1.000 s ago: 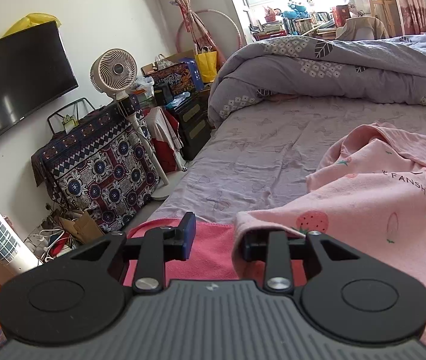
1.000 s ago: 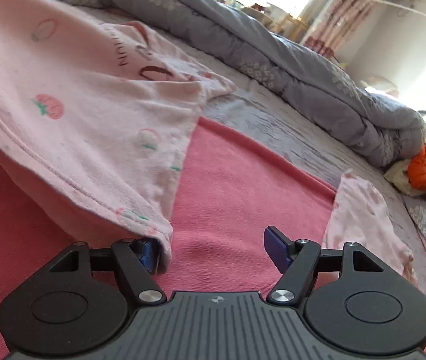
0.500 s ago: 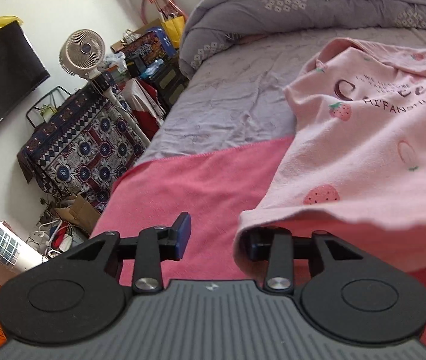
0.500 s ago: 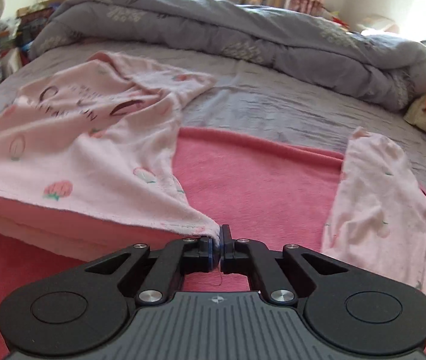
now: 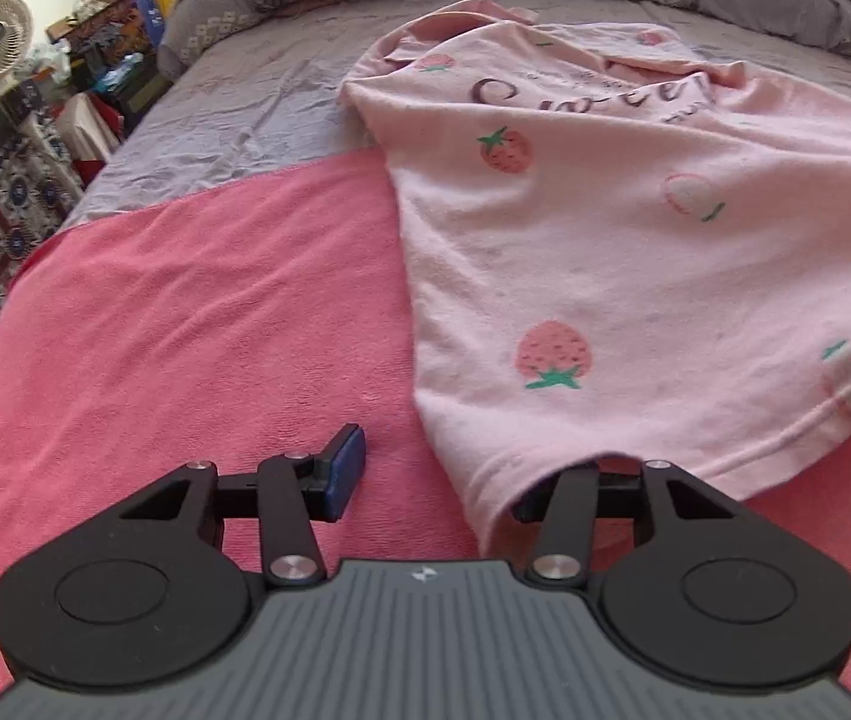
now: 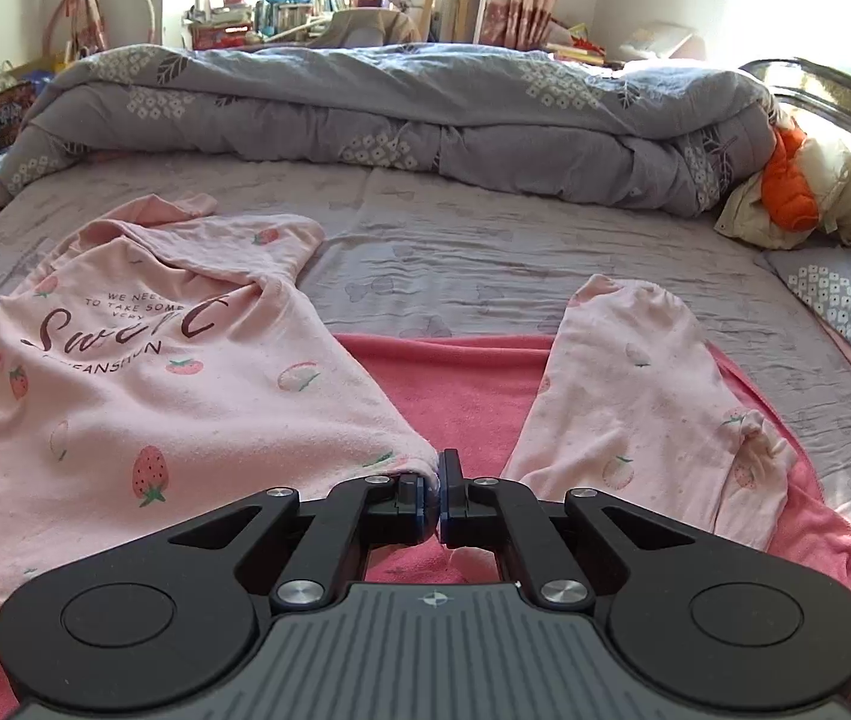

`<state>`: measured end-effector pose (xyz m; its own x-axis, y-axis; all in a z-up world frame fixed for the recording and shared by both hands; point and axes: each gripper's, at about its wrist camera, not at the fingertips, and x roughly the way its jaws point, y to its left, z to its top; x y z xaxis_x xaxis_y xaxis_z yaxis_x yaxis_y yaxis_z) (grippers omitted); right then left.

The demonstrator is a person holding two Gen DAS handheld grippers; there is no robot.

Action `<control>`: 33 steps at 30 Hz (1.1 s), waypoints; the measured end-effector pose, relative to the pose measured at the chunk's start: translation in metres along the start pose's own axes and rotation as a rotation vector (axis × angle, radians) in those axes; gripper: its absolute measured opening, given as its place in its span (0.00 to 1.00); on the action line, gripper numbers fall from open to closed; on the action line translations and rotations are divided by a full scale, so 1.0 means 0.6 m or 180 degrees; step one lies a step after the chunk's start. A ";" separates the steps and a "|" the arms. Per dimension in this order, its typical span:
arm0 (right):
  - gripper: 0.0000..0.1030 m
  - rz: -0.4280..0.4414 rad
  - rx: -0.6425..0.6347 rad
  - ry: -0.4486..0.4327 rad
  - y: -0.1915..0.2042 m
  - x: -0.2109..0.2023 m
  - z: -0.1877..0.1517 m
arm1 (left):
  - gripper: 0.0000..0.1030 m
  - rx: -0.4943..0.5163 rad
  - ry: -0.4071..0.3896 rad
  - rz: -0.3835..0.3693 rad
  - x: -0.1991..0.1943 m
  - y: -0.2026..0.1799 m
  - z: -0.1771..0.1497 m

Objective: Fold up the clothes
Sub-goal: 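Raise and shake out the shirt held by the hem with both grippers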

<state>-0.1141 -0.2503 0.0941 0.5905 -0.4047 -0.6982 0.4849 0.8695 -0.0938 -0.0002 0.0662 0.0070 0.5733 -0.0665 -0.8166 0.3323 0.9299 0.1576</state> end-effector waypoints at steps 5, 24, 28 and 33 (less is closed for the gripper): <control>0.06 -0.0045 0.0095 0.0341 -0.032 0.002 -0.004 | 0.30 -0.0252 0.0051 0.0342 -0.019 0.050 0.009; 0.07 0.0446 -0.0642 -0.0668 -0.099 -0.202 0.221 | 0.18 -0.0385 -0.1139 0.0144 -0.364 0.225 0.203; 0.07 0.0474 -0.0753 0.0251 -0.114 -0.186 0.127 | 0.18 -0.0210 -0.0287 0.0065 -0.309 0.173 0.101; 0.07 0.0521 -0.0764 0.0132 -0.078 -0.099 0.184 | 0.15 -0.0714 -0.0257 -0.0095 -0.192 0.181 0.190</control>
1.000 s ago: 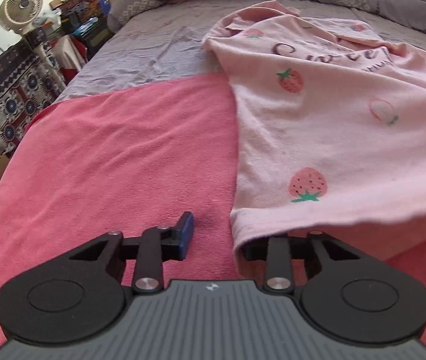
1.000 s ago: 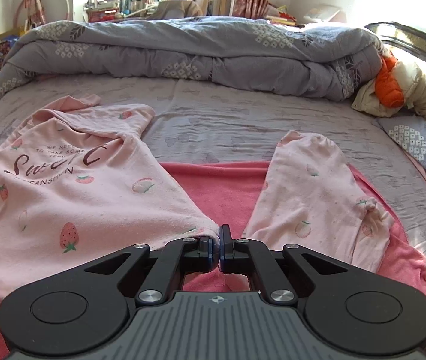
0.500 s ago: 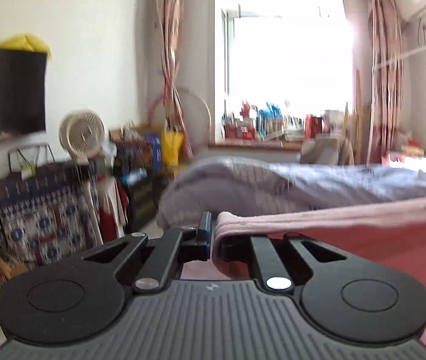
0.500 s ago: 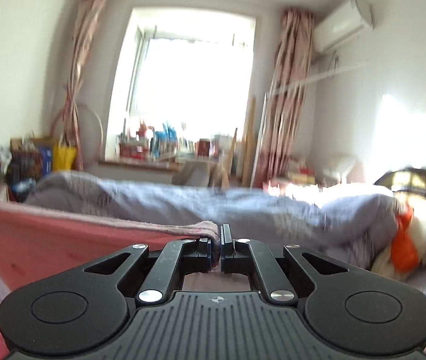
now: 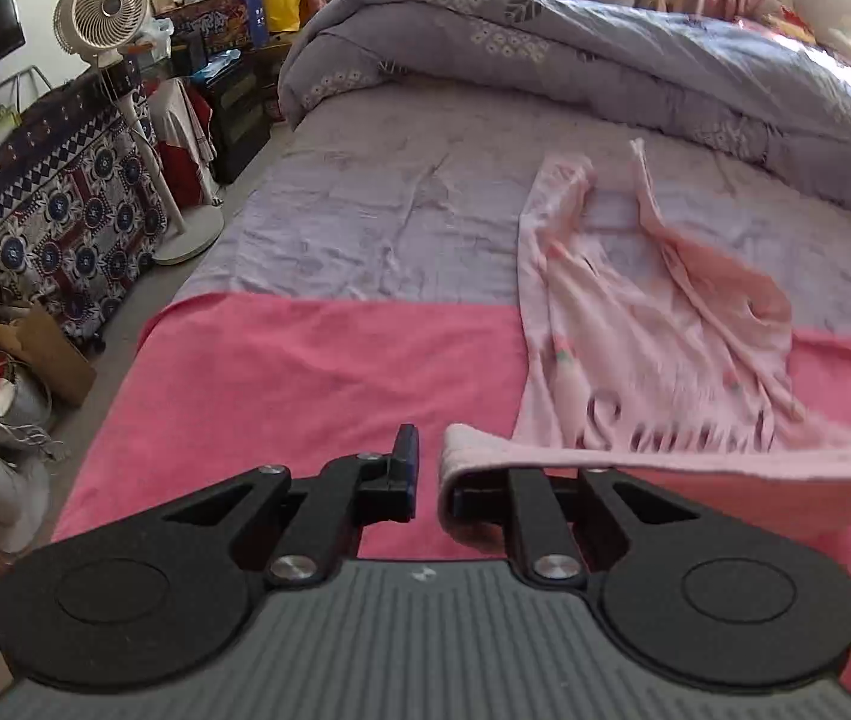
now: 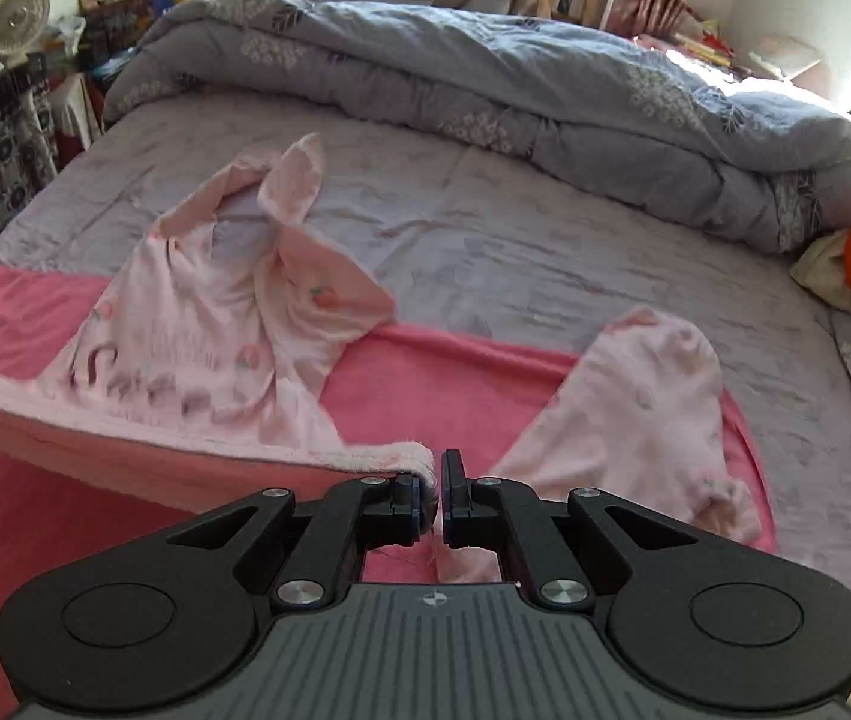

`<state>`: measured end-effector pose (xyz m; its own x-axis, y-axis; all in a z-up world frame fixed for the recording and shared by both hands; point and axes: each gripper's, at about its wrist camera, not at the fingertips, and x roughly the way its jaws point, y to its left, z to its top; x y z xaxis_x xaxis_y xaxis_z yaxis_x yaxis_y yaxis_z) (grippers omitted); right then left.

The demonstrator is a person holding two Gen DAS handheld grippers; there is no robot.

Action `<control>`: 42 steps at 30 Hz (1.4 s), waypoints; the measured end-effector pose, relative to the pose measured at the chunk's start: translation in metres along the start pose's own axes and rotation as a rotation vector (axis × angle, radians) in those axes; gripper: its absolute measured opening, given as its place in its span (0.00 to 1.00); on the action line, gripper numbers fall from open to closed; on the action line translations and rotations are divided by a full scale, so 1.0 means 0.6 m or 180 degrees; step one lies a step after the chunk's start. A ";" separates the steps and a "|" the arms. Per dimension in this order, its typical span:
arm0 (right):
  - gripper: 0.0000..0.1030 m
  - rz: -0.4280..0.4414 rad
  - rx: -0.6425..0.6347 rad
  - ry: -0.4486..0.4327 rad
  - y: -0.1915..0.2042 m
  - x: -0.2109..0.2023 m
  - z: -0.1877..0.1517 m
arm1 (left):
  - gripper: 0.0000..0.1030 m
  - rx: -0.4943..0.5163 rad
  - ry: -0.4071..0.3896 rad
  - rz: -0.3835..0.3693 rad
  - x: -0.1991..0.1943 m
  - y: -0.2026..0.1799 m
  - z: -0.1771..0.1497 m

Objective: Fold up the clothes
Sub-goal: 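Raise and shake out the shirt held by the hem with both grippers, then lower the shirt flat onto the towel and open both grippers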

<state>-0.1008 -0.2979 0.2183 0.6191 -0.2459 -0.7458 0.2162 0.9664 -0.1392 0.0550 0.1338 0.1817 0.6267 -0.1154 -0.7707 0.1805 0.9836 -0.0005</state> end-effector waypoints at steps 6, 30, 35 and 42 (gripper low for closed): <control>0.07 -0.0224 0.0138 -0.2234 -0.027 -0.152 0.202 | 0.19 -0.0216 -0.2030 0.0100 -0.201 -0.013 0.200; 0.13 -0.0164 -0.0715 0.1063 0.115 -0.020 -0.371 | 0.39 0.1024 0.0698 0.0539 -0.079 -0.037 -0.371; 0.13 -0.0081 -0.0985 0.1269 0.137 0.009 -0.438 | 0.39 0.1201 0.0907 0.0445 -0.038 -0.037 -0.414; 0.53 -0.0164 -0.1225 0.1051 0.146 0.020 -0.481 | 0.43 0.2176 0.0653 0.0340 -0.031 -0.059 -0.466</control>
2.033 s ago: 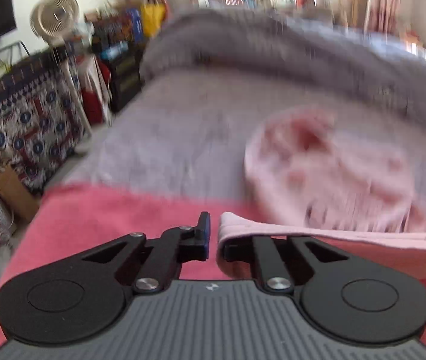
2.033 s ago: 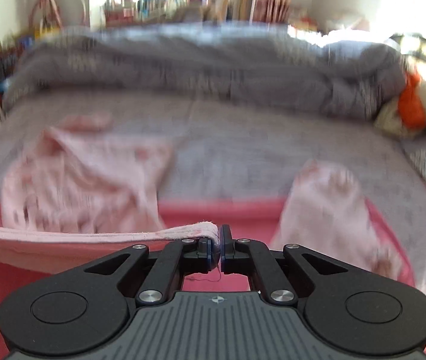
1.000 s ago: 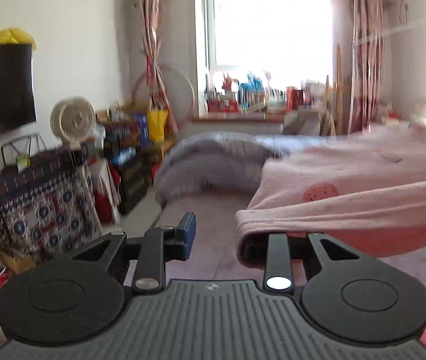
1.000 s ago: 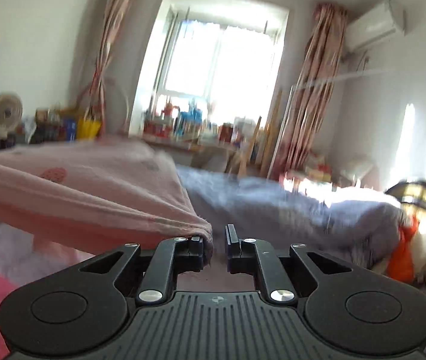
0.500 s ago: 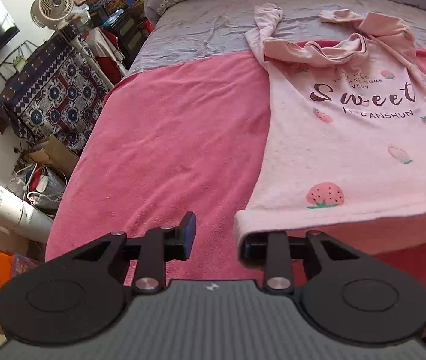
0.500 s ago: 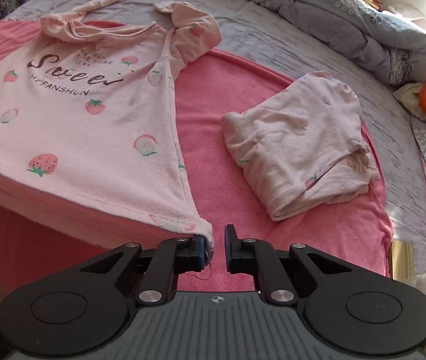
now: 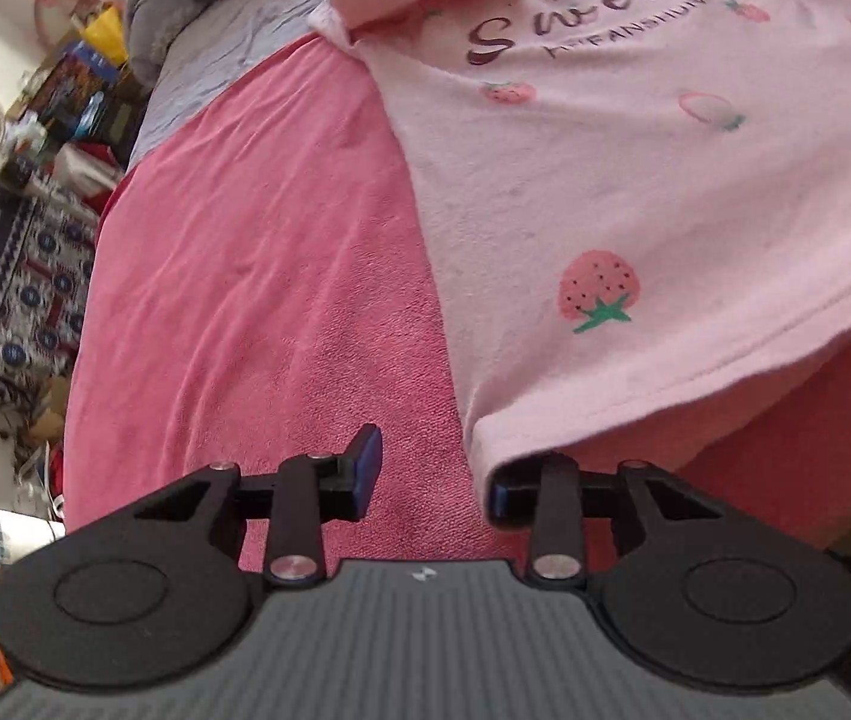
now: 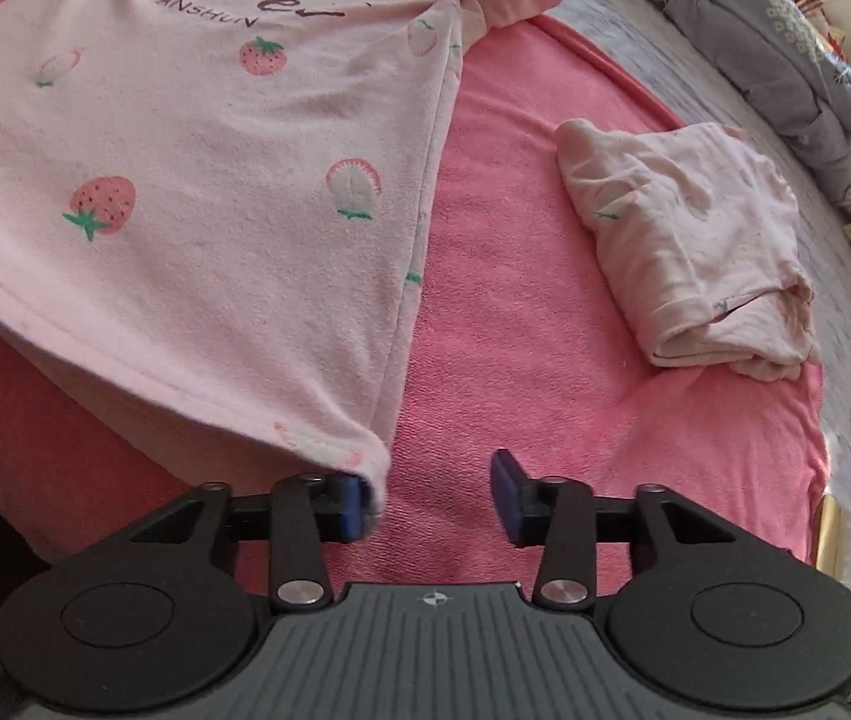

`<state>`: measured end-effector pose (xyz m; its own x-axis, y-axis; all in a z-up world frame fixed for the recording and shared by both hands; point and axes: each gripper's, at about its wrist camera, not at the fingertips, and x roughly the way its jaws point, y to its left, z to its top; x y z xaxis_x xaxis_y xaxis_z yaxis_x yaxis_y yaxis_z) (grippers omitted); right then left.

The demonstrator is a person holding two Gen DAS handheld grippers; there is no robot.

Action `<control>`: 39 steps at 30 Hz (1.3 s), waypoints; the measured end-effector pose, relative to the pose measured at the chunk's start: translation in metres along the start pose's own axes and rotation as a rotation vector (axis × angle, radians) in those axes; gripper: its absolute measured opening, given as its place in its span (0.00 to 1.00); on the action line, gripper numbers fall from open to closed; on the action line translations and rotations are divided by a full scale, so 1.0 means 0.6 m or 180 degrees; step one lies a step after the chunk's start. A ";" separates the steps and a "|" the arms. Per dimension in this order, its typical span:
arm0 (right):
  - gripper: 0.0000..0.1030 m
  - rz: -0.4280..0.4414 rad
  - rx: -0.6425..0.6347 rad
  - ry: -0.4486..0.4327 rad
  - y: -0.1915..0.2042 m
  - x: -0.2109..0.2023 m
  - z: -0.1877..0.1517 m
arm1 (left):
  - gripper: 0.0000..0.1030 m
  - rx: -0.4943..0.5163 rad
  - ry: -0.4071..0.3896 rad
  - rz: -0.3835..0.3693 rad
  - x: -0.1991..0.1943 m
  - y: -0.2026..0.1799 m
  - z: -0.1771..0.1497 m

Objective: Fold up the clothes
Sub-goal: 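Lower the shirt flat onto the towel and open both grippers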

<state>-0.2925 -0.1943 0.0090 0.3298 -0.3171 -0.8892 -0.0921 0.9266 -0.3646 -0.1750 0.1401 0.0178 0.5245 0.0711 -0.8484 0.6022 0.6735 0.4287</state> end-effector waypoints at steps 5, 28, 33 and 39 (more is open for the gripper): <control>0.57 0.0214 -0.0098 -0.0049 -0.017 -0.020 -0.011 | 0.55 0.0207 -0.0134 0.0004 -0.007 -0.002 -0.014; 0.85 0.0775 -0.0874 -0.0150 -0.047 -0.042 -0.045 | 0.73 -0.0634 0.0188 -0.0367 -0.052 0.062 -0.017; 0.84 0.0594 -0.0801 0.0090 -0.054 -0.037 -0.064 | 0.73 -0.0522 0.0353 -0.0407 -0.028 0.055 -0.011; 0.84 0.0765 -0.0332 -0.0527 -0.062 -0.075 0.013 | 0.76 -0.0309 0.0460 -0.0385 -0.004 0.039 -0.008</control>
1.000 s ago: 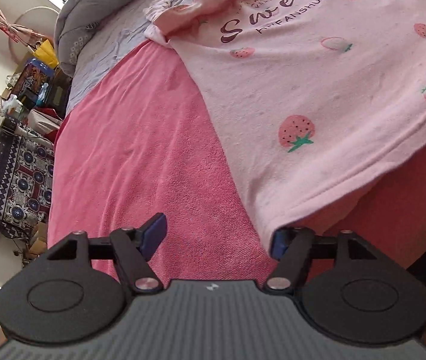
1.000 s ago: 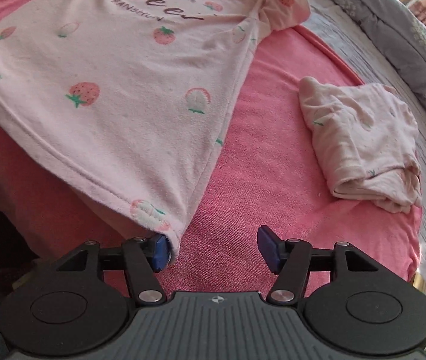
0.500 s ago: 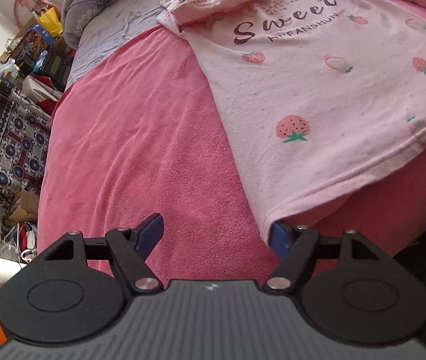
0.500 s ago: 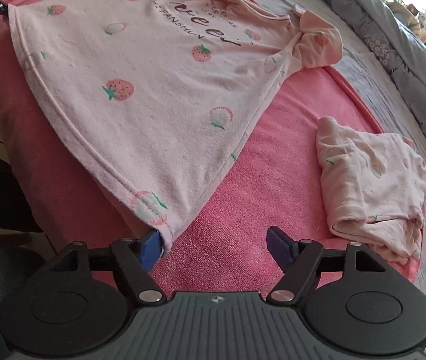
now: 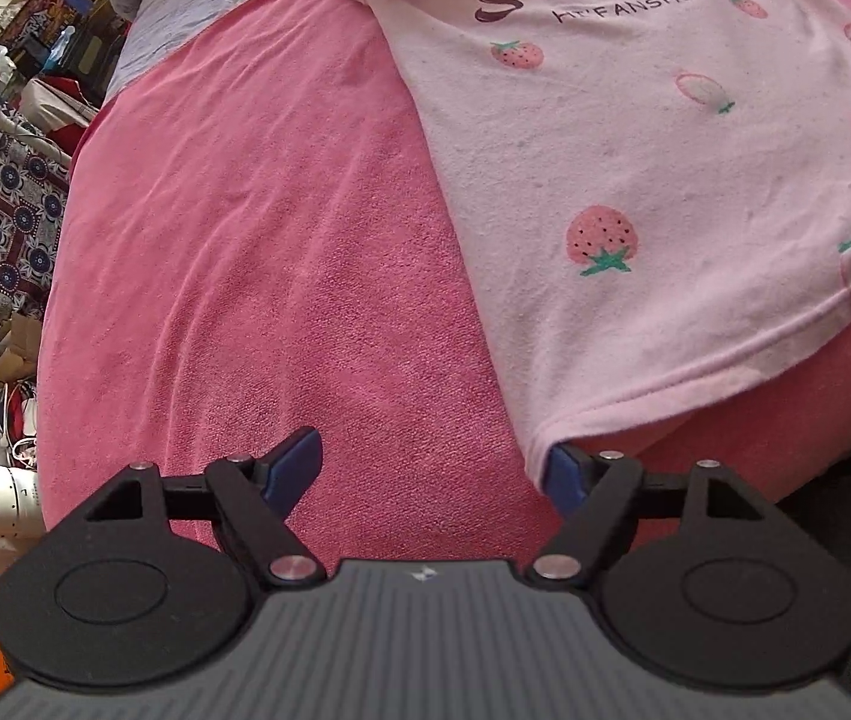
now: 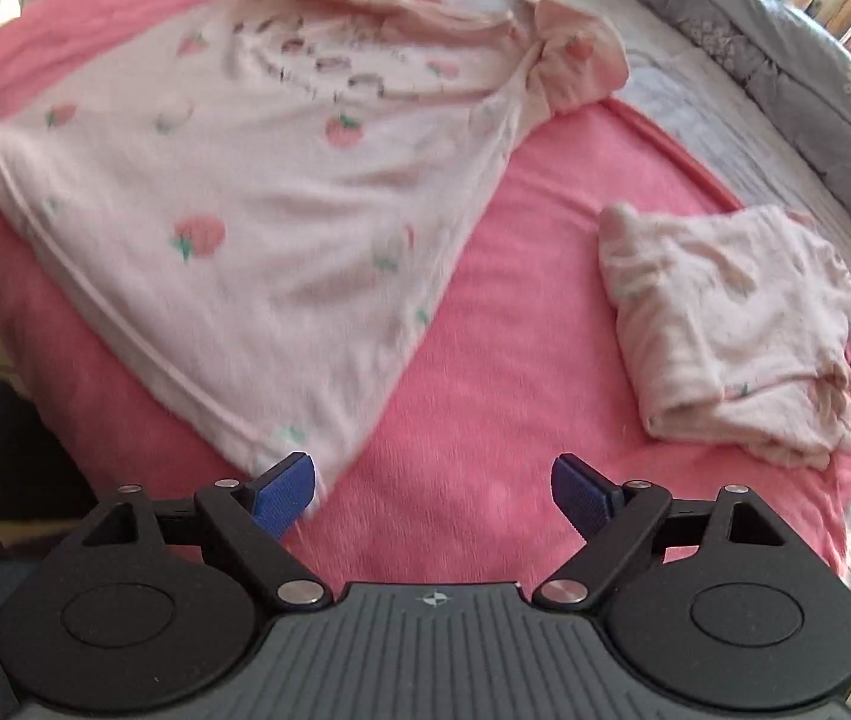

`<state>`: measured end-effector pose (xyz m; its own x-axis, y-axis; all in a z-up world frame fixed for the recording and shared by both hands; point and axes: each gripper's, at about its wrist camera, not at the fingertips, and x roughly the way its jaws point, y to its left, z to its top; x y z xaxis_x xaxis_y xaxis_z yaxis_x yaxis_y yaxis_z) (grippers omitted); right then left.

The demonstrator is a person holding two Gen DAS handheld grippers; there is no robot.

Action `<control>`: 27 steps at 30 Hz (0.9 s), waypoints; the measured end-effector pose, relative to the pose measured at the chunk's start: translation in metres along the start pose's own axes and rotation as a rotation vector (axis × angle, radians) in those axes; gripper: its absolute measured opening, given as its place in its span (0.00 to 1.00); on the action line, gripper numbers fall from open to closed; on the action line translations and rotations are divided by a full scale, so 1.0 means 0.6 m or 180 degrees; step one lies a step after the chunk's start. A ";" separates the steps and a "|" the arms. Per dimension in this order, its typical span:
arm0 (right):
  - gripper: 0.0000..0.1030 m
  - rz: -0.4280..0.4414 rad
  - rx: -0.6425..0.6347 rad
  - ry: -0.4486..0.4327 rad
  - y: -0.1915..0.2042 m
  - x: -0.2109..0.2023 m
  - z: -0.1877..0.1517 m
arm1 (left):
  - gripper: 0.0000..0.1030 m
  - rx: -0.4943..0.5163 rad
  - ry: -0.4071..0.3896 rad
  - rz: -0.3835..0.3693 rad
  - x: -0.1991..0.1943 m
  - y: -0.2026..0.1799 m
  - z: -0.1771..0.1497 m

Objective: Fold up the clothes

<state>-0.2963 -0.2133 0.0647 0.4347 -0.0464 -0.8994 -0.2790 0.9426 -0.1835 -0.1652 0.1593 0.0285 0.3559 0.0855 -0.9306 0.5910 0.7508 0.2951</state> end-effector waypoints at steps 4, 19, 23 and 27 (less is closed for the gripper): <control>0.85 0.0059 -0.0093 -0.0450 0.030 0.033 0.057 | 0.79 0.0101 -0.0026 0.0035 0.002 -0.006 -0.002; 1.00 0.0201 0.0088 -0.0653 0.088 0.149 0.075 | 0.81 0.0557 -0.0297 -0.0911 -0.085 0.006 0.068; 1.00 0.0216 0.0221 -0.0566 0.074 0.126 0.030 | 0.81 0.0478 -0.0741 -0.0539 -0.069 -0.017 0.135; 1.00 0.0197 0.0283 -0.0418 0.061 0.099 -0.008 | 0.83 0.0651 -0.0656 -0.0152 -0.014 -0.069 0.159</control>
<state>-0.2846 -0.1829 0.0025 0.5289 0.0510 -0.8472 -0.2344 0.9681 -0.0881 -0.1236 0.0650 0.0451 0.4514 -0.0975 -0.8870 0.7368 0.6015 0.3089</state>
